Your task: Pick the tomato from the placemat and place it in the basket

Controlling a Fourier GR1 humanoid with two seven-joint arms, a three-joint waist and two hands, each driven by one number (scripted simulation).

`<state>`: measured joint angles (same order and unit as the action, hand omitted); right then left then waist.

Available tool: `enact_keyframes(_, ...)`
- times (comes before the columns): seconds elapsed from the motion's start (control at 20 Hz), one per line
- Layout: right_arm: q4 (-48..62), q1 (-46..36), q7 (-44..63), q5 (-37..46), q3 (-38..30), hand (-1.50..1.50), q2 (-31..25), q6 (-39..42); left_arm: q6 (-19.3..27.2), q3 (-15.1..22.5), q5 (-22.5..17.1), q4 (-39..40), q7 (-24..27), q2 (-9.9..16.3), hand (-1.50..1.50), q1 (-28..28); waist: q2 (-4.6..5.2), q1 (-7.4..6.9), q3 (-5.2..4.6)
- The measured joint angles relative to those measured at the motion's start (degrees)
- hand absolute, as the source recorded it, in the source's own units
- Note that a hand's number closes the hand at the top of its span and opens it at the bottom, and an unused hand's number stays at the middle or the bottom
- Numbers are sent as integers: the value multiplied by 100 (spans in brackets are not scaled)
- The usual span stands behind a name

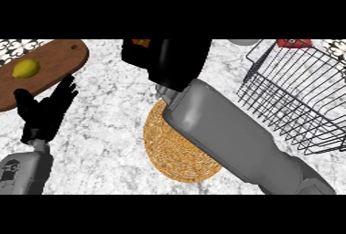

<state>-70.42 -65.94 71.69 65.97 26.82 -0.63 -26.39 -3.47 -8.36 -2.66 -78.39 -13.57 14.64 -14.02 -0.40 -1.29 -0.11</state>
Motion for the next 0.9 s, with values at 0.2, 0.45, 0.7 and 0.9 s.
enact_keyframes(0.2,424,-261,-82,228,-537,150,-55,167,28,-40,7,-12,20,12,0,45,7,59,2)
enact_keyframes(0.45,720,-361,-175,599,-1098,150,-216,434,22,-105,-21,-52,78,35,0,154,3,127,4)
enact_keyframes(0.7,572,60,-399,770,-1540,150,-462,606,2,-115,-34,-147,115,23,0,302,1,165,9)
enact_keyframes(0.9,172,570,-550,889,-1719,150,-519,763,-13,-167,-36,-87,174,51,0,300,7,192,11)
